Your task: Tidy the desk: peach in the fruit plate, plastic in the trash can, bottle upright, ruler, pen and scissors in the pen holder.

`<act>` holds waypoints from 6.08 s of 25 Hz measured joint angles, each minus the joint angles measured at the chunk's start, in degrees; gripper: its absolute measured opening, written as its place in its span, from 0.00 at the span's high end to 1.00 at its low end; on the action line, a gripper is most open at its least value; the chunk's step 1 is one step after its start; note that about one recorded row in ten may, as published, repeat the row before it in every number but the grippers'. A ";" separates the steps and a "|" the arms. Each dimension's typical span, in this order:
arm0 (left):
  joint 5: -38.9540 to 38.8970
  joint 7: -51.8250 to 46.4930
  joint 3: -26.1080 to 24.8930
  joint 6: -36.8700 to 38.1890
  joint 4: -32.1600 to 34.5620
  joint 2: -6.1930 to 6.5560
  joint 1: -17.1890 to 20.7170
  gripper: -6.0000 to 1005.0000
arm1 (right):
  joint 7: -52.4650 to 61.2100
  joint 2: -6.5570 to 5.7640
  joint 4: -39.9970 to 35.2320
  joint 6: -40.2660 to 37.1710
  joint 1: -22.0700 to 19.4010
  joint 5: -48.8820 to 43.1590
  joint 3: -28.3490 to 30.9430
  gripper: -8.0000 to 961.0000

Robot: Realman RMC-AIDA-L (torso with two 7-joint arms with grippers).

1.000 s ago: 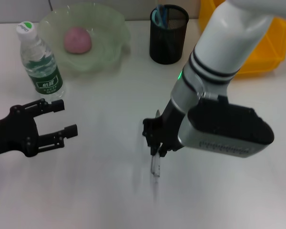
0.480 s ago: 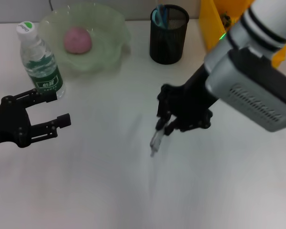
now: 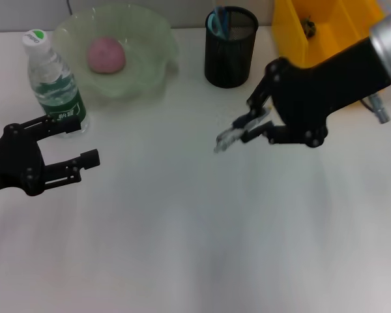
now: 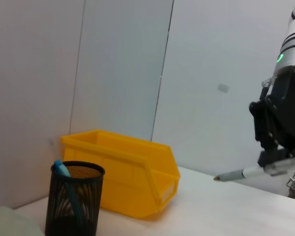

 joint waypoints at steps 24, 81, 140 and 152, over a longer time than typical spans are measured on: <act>0.61 1.97 2.97 0.83 -0.63 -3.65 -0.45 0.22 | 21.04 -2.63 21.21 7.50 -6.25 26.93 24.35 0.88; 1.35 13.05 4.99 2.94 -9.33 -4.78 -1.64 0.22 | -16.11 0.81 66.08 57.66 11.62 57.36 17.25 0.79; 1.25 8.08 4.45 6.52 -8.09 -3.72 -3.61 0.22 | -18.67 0.82 68.17 55.70 11.67 63.67 17.87 0.30; 1.54 7.83 4.81 5.86 -8.23 -3.79 -3.61 0.22 | 5.12 -1.18 52.11 24.07 -8.95 61.77 9.46 0.31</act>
